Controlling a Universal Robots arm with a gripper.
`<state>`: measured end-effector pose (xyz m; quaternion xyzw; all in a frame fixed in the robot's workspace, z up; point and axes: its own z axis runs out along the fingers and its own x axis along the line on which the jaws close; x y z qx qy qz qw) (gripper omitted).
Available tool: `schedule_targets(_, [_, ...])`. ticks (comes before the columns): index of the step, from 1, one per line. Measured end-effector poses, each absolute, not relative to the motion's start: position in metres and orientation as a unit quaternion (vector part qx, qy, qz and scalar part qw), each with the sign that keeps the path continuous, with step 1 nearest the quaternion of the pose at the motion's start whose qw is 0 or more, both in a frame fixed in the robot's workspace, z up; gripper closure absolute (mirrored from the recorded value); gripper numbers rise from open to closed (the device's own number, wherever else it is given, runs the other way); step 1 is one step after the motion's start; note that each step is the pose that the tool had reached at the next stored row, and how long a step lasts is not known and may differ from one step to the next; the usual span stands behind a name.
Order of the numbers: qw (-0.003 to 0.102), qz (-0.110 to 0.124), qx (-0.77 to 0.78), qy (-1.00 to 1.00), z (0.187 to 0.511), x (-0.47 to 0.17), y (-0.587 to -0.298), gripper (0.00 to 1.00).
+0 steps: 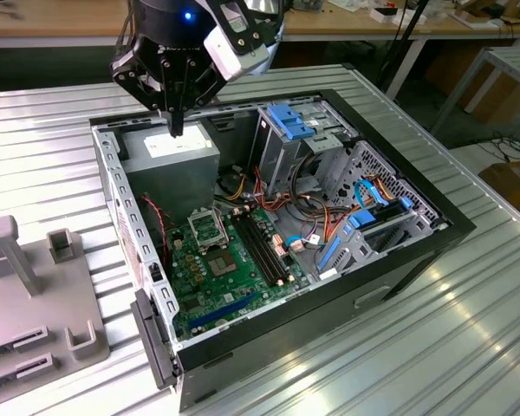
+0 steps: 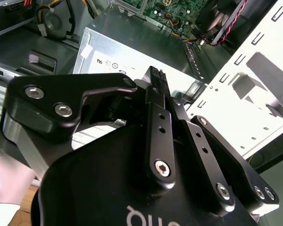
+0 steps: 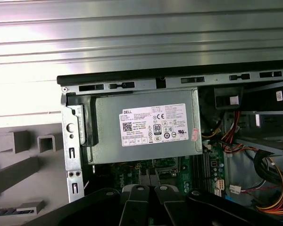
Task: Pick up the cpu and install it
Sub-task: 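Reach for the cpu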
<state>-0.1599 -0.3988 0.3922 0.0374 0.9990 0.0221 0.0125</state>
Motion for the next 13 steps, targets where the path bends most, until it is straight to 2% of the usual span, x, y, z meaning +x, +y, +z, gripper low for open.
schedule_targets(13, [0.012, 0.022, 0.037, 0.999, 0.3920, -0.1647, -0.3989, 0.89])
